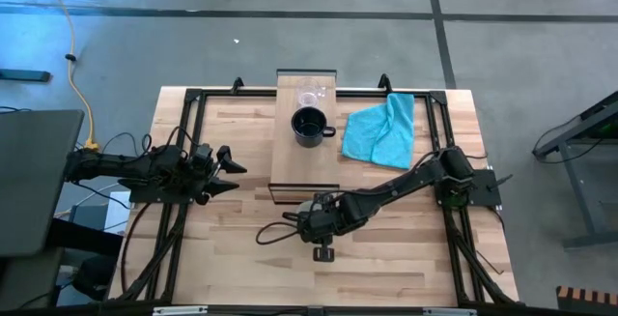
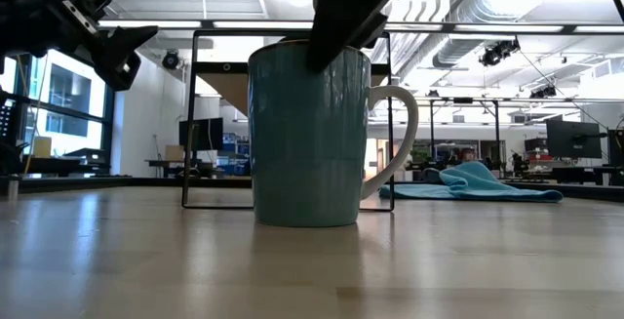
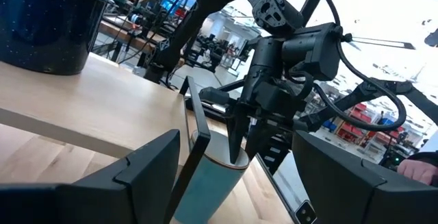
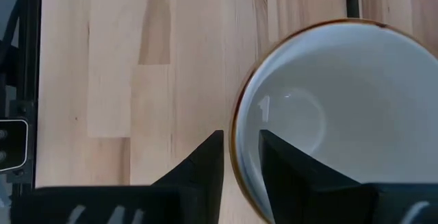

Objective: Stack small to large cups/mugs on shelf
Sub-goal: Put the blue mug on the shelf

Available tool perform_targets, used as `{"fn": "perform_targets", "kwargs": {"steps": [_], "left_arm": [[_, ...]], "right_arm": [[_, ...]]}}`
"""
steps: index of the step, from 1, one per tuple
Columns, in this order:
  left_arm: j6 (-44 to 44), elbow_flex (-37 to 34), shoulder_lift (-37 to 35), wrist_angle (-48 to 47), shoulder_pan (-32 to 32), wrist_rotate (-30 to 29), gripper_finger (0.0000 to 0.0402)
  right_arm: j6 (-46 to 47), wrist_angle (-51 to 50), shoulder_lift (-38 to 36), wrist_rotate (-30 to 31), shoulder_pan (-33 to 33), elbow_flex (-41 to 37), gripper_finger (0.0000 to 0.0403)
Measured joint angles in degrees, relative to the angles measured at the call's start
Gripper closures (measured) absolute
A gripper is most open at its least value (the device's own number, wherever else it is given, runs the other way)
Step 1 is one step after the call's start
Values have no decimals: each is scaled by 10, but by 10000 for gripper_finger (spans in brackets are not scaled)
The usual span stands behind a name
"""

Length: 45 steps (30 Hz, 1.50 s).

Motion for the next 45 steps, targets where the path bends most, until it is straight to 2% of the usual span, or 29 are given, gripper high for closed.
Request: {"fn": "perform_targets", "kwargs": {"steps": [7, 28, 45], "left_arm": [[-1, 0, 0, 0, 0, 0, 130], [-2, 0, 0, 0, 0, 0, 131], [-1, 0, 0, 0, 0, 0, 131]], "right_arm": [[-2, 0, -1, 5, 0, 0, 393], [53, 3, -1, 26, 37, 1, 402], [87, -52, 0, 43, 54, 46, 403]]}}
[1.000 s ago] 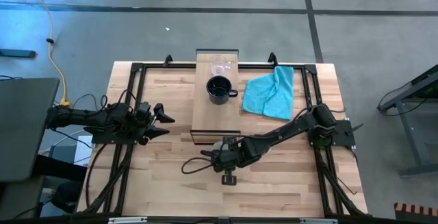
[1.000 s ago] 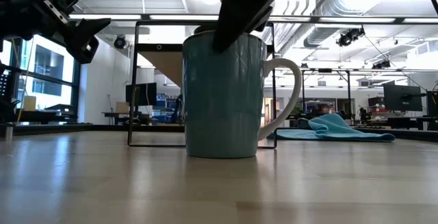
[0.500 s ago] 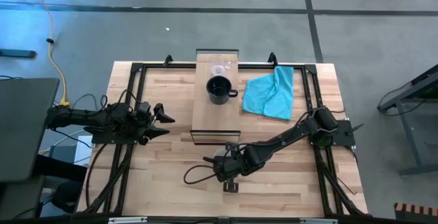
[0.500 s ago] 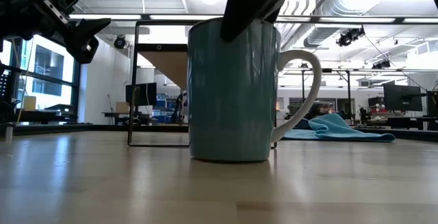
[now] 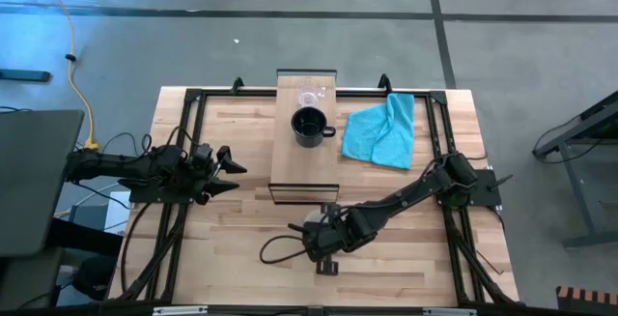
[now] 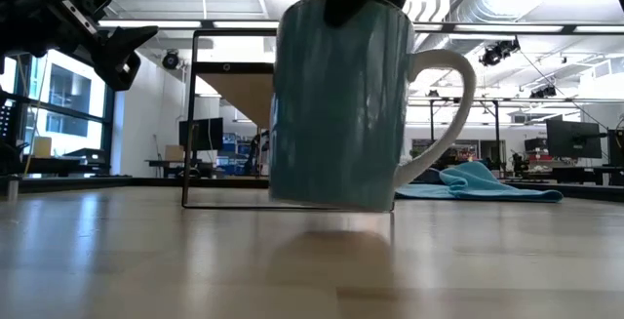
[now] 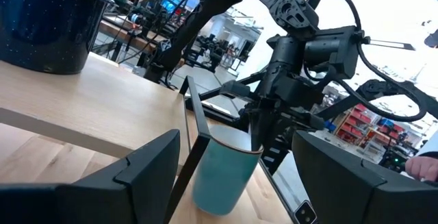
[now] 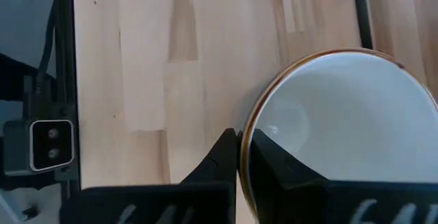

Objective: Stack small to large cups/mugs on shelf
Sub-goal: Put the blue mug on the shelf

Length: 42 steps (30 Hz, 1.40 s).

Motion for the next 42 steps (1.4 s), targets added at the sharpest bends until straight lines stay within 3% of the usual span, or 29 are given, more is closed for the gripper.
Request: {"fn": "perform_targets", "kwargs": {"steps": [22, 42], "left_arm": [[0, 0, 0, 0, 0, -2, 131], [2, 0, 0, 0, 0, -7, 131]], "right_arm": [[50, -8, -6, -8, 24, 0, 403], [80, -60, -86, 32, 40, 1, 403]]}}
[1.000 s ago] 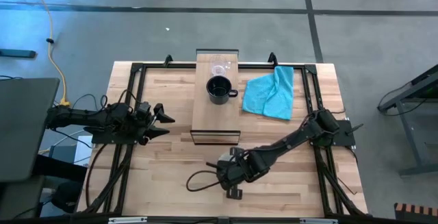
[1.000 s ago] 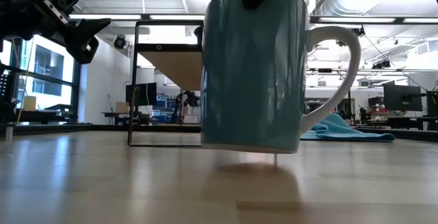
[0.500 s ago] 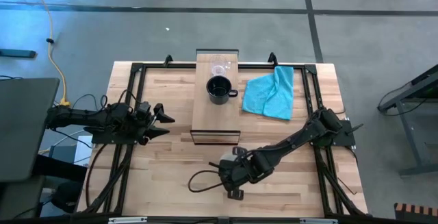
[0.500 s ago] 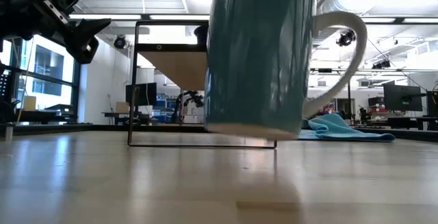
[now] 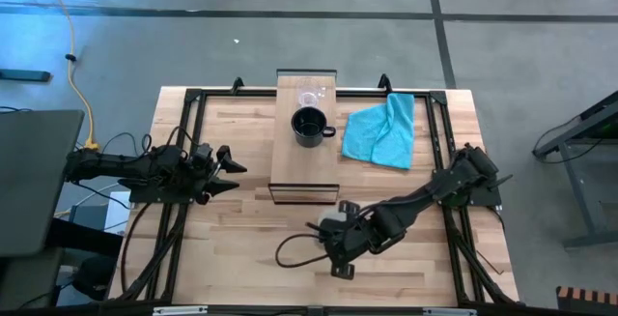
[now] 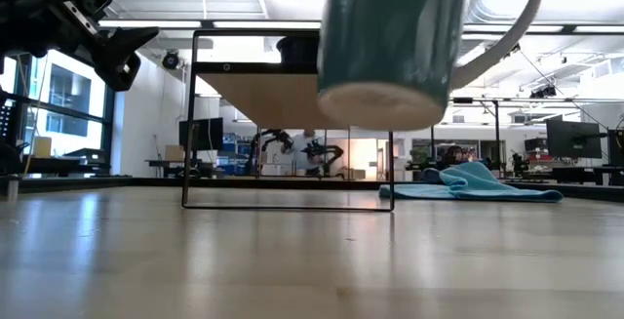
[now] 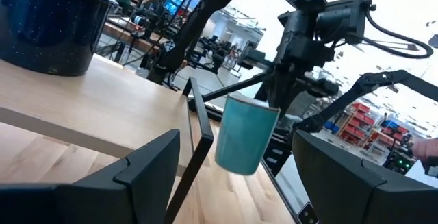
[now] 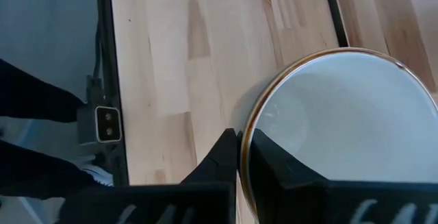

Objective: Stack small to large cups/mugs on shelf
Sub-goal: Put the blue mug on the shelf

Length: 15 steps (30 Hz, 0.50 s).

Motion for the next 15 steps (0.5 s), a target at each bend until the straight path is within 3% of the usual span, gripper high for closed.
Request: {"fn": "perform_targets", "kwargs": {"steps": [15], "left_arm": [[0, 0, 0, 0, 0, -5, 130]], "right_arm": [[-17, -64, -73, 5, -3, 0, 403]]}}
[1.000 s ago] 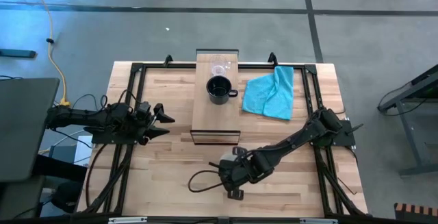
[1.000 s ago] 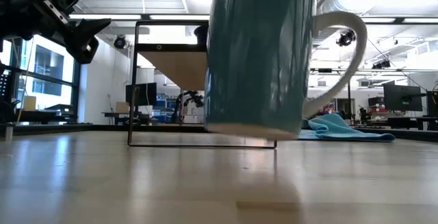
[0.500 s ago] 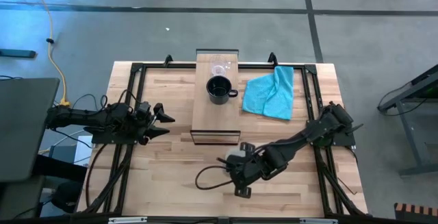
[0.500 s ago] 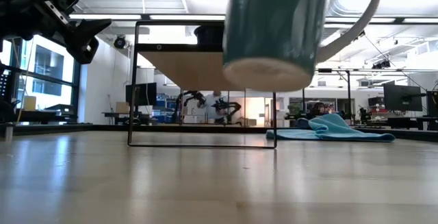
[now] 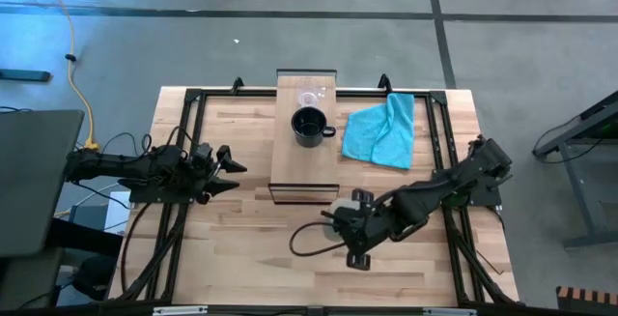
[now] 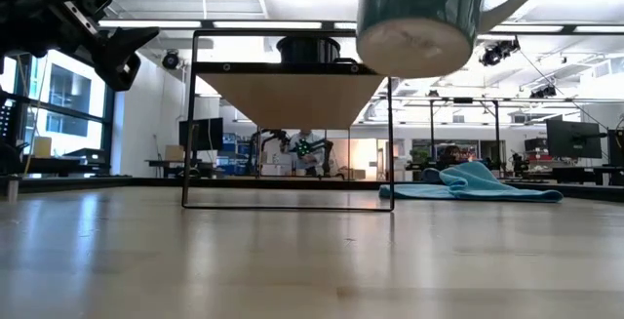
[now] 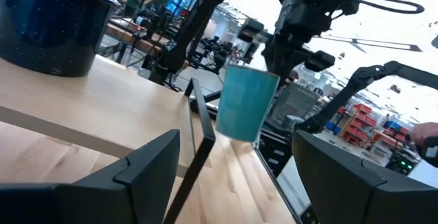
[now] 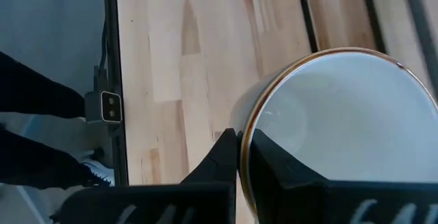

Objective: Stack small to large cups/mugs on shelf
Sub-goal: Put the blue mug on the shelf

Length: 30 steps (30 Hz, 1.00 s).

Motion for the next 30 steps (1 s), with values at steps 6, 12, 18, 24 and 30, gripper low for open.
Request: {"fn": "perform_targets", "kwargs": {"steps": [6, 12, 18, 24, 30], "left_arm": [[0, 0, 0, 0, 0, -16, 130], [0, 0, 0, 0, 0, -16, 131], [0, 0, 0, 1, 0, -16, 131], [0, 0, 0, 1, 0, -16, 131], [-1, 0, 0, 1, 0, -16, 131]], "right_arm": [[-30, -16, -32, 0, -15, 0, 403], [-65, -24, -51, -12, -40, 0, 403], [-99, -26, -67, -43, -72, 4, 403], [-134, -60, -67, -49, -90, 59, 403], [-149, -101, -67, -49, -105, 118, 403]]}}
